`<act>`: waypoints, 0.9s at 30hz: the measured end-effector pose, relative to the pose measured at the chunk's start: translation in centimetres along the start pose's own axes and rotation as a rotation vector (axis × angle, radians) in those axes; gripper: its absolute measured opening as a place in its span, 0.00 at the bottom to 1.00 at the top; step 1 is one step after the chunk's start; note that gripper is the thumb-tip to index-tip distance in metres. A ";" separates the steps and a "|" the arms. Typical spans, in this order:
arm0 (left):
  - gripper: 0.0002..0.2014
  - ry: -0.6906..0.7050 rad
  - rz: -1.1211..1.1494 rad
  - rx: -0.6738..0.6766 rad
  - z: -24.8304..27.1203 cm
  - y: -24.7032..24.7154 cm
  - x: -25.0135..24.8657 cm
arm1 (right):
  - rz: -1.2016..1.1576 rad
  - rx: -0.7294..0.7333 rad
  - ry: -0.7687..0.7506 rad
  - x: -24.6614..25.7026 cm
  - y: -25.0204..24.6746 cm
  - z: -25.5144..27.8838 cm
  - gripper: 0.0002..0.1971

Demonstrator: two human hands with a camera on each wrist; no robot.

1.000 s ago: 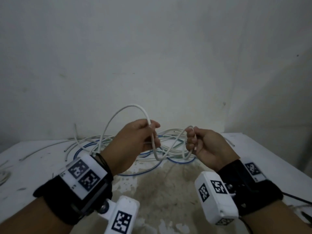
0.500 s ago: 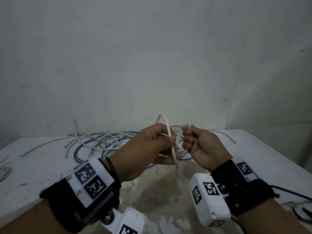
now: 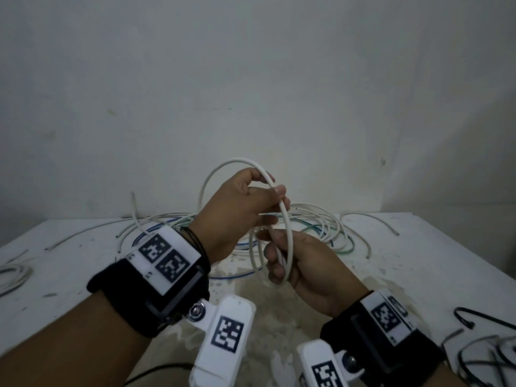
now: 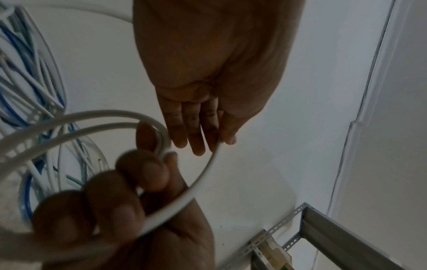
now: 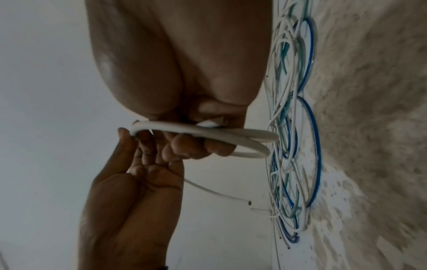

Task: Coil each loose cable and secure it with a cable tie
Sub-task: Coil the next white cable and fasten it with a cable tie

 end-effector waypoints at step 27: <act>0.09 0.450 -0.678 -0.278 1.0 -1.2 3.4 | 0.237 -0.135 -0.089 3.8 0.0 1.1 0.22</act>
Point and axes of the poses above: each hand's wrist, its own z-axis away from the middle knuckle, its own y-axis out of the palm, x = y × z, the point moved 4 cm from there along -z, towards the middle knuckle, and after that the axes turned 7 degrees about -z, right-handed, at the moved point
